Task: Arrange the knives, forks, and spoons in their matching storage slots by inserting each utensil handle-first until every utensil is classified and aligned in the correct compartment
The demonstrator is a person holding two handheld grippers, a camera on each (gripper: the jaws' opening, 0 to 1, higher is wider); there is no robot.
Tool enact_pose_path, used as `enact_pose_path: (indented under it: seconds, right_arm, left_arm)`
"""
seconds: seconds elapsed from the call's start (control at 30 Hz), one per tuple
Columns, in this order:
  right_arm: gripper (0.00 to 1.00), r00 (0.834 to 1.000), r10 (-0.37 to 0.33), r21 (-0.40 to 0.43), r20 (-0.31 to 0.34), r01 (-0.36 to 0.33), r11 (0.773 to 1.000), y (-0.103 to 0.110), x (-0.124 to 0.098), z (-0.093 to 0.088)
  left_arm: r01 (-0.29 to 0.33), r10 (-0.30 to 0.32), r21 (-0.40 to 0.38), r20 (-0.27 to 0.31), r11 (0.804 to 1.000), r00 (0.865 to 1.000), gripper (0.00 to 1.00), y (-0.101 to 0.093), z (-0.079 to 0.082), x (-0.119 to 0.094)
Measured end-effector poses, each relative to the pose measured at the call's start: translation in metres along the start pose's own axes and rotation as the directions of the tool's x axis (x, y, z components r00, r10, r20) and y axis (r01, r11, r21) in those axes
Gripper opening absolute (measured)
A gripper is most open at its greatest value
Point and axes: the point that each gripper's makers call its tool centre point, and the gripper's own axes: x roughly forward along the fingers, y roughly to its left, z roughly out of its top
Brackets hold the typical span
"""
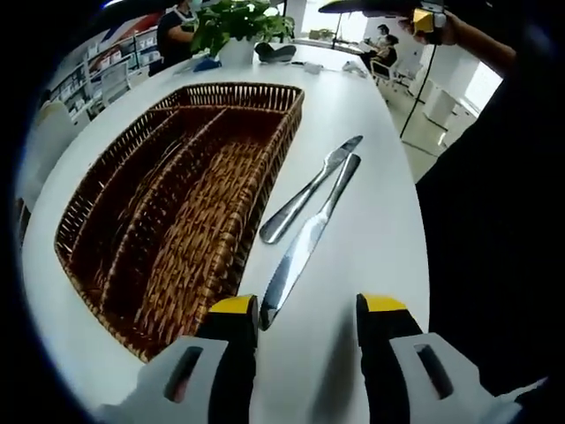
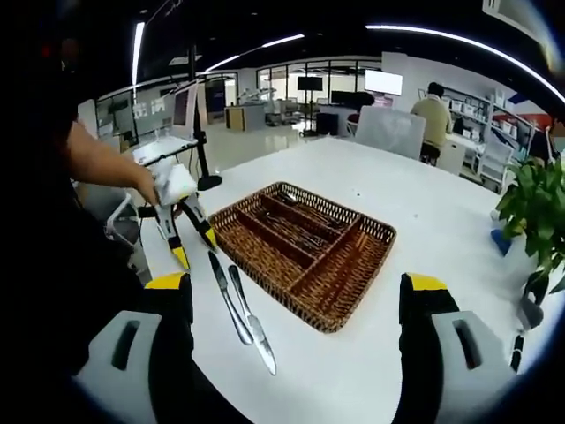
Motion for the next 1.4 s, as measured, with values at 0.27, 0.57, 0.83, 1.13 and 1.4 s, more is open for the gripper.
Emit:
enact_pose_path:
  seconds: [0.27, 0.57, 0.83, 1.13, 1.4]
  right_arm:
    - [1.0, 1.0, 0.0, 0.009, 0.001, 0.0, 1.0, 0.001, 0.001, 0.0]
    - [1.0, 1.0, 0.009, 0.003, -0.001, -0.009, 1.0, 0.003, 0.005, 0.001]
    - [1.0, 1.0, 0.002, 0.01, 0.003, -0.002, 1.0, 0.0, 0.004, 0.002]
    - [1.0, 1.0, 0.017, 0.004, 0.004, -0.017, 1.0, 0.005, 0.006, 0.0]
    - [0.98, 0.998, 0.061, -0.052, -0.032, -0.062, 0.997, 0.018, 0.012, -0.01]
  left_arm:
    - [0.004, 0.002, 0.089, -0.061, 0.996, 0.998, 0.39, -0.005, -0.011, 0.003]
    - [-0.009, 0.017, 0.112, -0.069, 0.994, 0.997, 0.27, 0.002, -0.007, 0.005]
    - [-0.009, 0.036, 0.247, -0.106, 0.969, 0.994, 0.18, 0.003, -0.006, 0.008]
    - [-0.018, 0.052, 0.27, -0.119, 0.963, 0.991, 0.09, 0.001, -0.006, 0.012]
    - [-0.03, 0.062, 0.246, -0.127, 0.969, 0.99, 0.08, -0.001, -0.007, 0.005]
